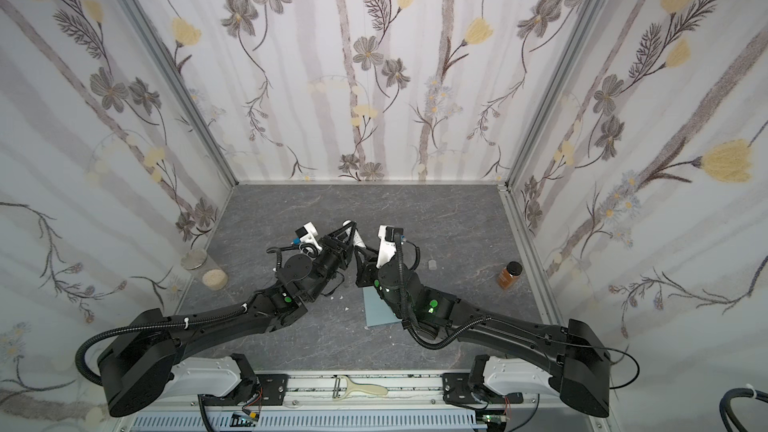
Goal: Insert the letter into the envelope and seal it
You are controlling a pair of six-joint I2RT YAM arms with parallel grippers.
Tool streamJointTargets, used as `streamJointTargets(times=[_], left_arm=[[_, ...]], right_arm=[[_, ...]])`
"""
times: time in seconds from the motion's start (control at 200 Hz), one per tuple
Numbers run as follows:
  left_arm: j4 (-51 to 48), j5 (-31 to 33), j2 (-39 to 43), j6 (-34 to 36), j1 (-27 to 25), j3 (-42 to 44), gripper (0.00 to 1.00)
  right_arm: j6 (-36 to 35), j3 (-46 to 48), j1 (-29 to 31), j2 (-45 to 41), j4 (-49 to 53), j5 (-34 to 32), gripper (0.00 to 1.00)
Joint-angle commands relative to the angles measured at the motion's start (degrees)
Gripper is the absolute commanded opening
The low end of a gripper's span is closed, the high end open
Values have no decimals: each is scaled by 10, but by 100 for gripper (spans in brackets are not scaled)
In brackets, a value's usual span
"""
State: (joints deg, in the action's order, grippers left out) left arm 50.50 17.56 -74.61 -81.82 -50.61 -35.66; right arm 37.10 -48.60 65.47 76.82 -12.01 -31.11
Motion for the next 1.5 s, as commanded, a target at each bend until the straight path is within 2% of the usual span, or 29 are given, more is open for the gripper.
streamJointTargets(times=[0.0, 0.245, 0.575, 0.84, 1.029, 1.174, 1.234, 1.309, 1.389, 1.494], left_arm=[[10, -45, 0, 1, -2, 1, 0], [10, -69, -2, -7, -2, -3, 0], [9, -80, -2, -11, -2, -3, 0], [7, -79, -4, -12, -2, -5, 0], [6, -79, -6, -12, -3, -6, 0], [6, -73, -2, -9, -2, -5, 0], [6, -69, 0, -6, -1, -3, 0], [6, -65, 1, -6, 1, -1, 0], [5, -61, 2, -3, 2, 1, 0], [6, -57, 4, 4, 6, 0, 0]], right_arm=[[-121, -30, 23, 16, 61, -92, 17], [-306, -68, 82, 62, 102, -211, 16], [-540, -56, 121, 122, 58, -349, 14], [-644, -30, 127, 168, 1, -403, 12], [-642, -29, 128, 177, -8, -401, 12], [-576, -42, 128, 165, 23, -360, 14], [-534, -47, 129, 153, 40, -331, 21], [-479, -49, 129, 125, 54, -284, 37], [-417, -44, 128, 96, 63, -227, 48], [-346, -22, 122, 45, 56, -159, 52]])
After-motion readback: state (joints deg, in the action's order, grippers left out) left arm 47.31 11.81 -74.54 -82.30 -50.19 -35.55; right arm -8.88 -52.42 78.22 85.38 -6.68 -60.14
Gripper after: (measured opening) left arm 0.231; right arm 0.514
